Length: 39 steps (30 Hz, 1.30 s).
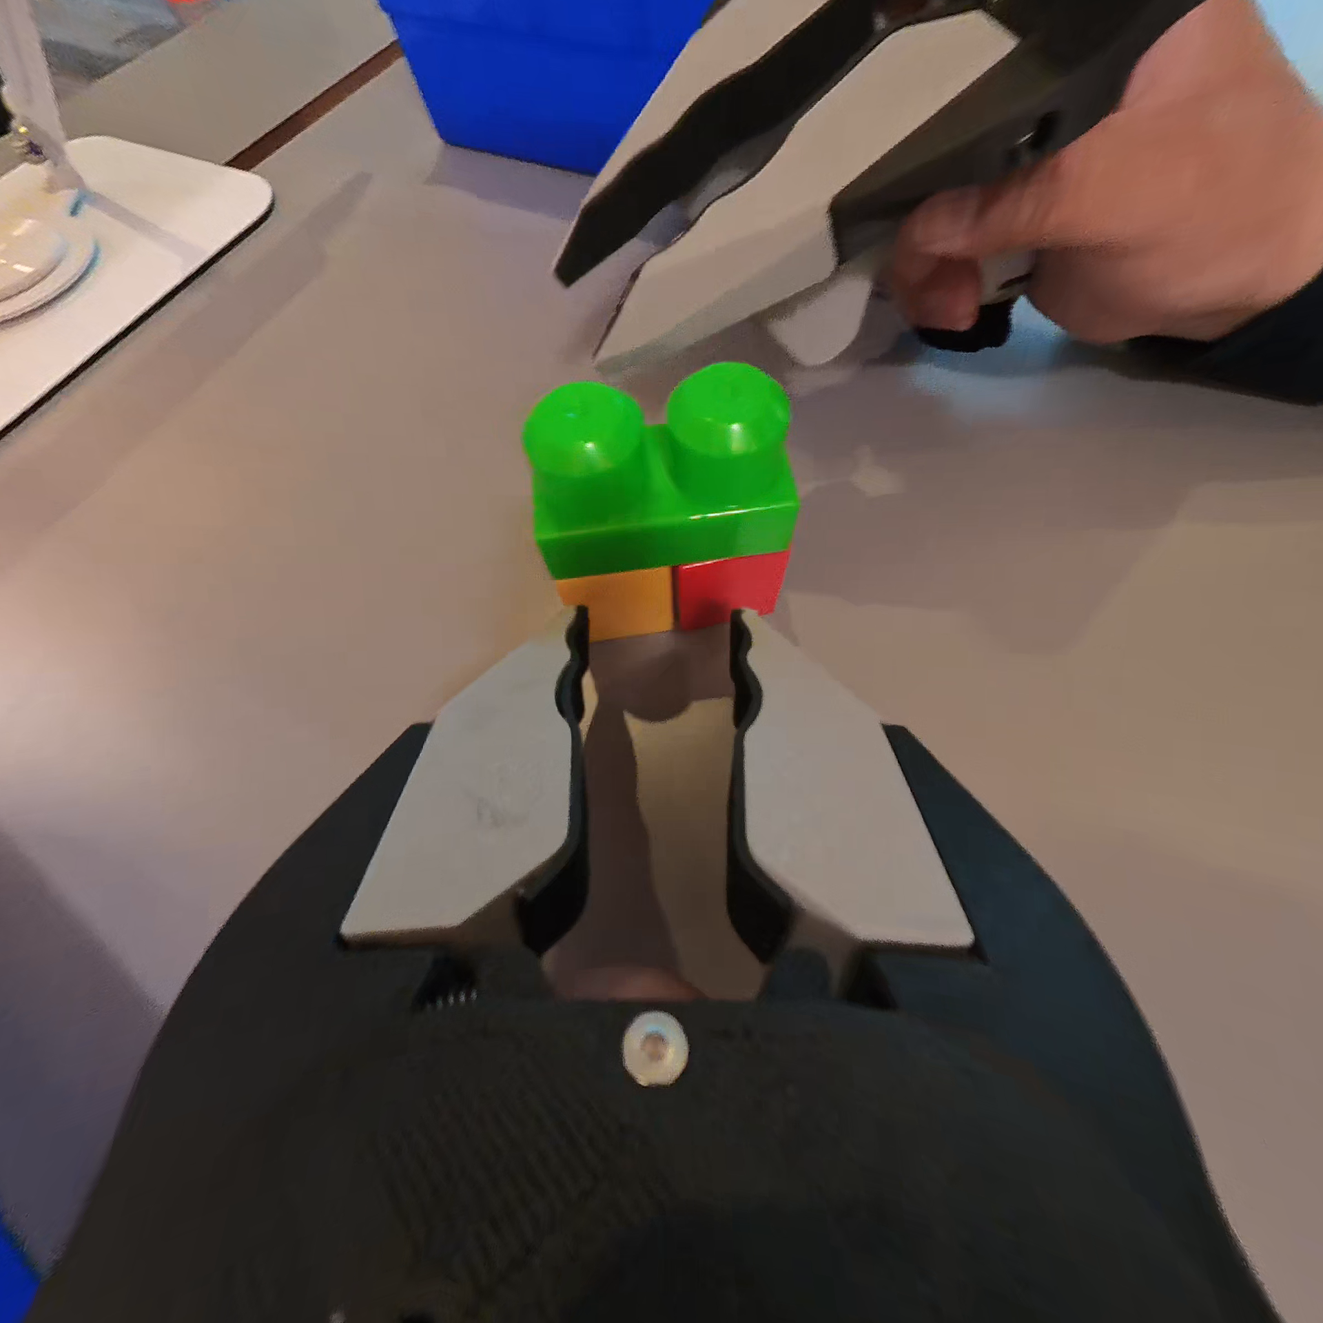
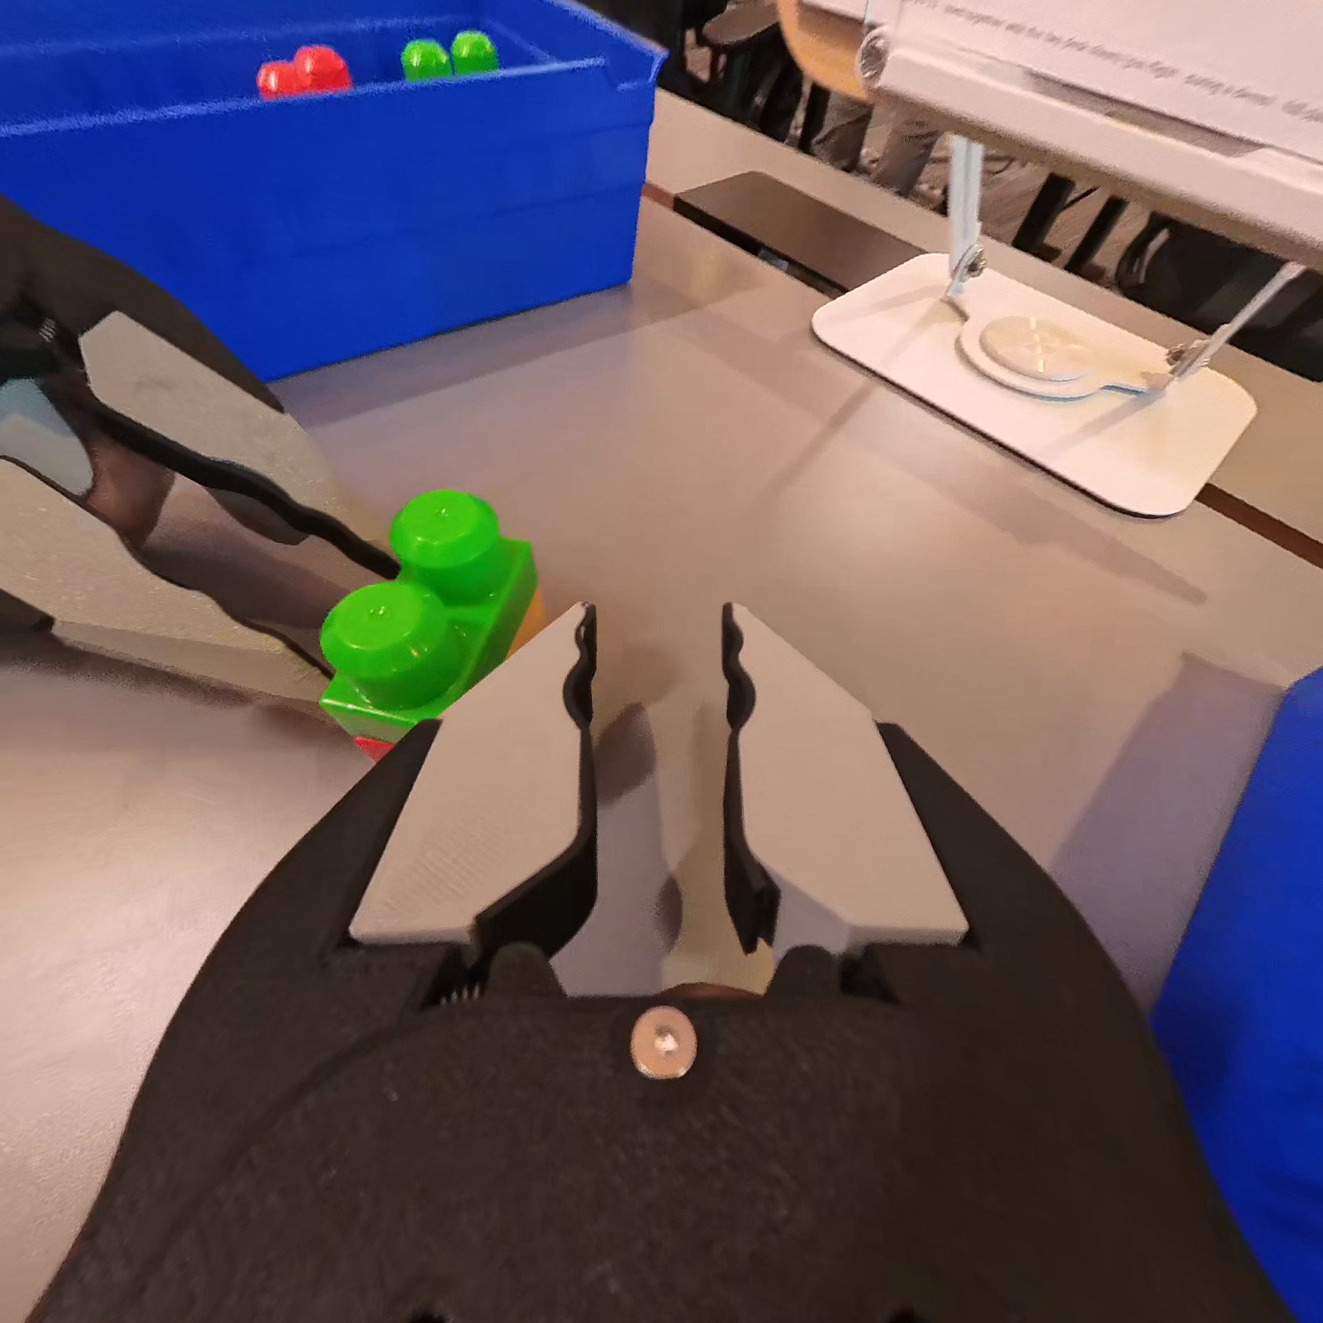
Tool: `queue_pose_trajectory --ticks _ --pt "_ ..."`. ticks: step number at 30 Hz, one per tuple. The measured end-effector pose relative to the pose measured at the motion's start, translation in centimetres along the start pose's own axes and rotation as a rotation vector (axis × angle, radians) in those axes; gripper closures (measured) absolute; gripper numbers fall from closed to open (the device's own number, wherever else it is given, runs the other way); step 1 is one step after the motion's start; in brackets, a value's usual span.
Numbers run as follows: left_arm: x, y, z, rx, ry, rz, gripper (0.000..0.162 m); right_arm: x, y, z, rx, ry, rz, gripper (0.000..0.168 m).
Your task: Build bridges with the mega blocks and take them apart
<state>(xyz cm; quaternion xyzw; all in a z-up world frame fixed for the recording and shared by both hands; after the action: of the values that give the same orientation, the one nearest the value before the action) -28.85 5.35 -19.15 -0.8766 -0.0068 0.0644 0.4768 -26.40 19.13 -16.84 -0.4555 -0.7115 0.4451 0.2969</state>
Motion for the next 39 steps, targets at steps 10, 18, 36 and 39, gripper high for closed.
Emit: queue_pose_trajectory --ticks 10,18,36,39 --pt "-1.3 0.3 0.0 -0.021 -0.105 -0.017 0.107 -2.0 -2.5 -1.8 0.154 -0.107 -0.019 0.117" --pt "-1.1 0.4 0.1 -0.034 -0.112 0.007 0.103 -4.8 -2.1 -0.9 0.068 -0.148 -0.155 0.114" --pt "-0.2 0.1 1.2 -0.074 -0.245 0.093 0.092 -4.2 -1.1 0.2 0.058 -0.264 0.142 0.137" --pt "-0.4 -0.6 1.1 -0.022 -0.268 0.055 0.089 -3.6 -1.6 -0.1 0.136 -0.290 0.254 0.137"
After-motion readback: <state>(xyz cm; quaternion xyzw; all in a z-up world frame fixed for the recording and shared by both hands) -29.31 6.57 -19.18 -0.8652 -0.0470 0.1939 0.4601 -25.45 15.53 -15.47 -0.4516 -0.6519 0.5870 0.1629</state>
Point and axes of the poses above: each gripper's, where its closed fingertips meet, z out along the fingers, y out of its underside, x = y × z across the jaws, the point moved 6 cm from there along -z, back along the fingers, and after that the axes turned 6 degrees about -y, right-handed, at the moved point
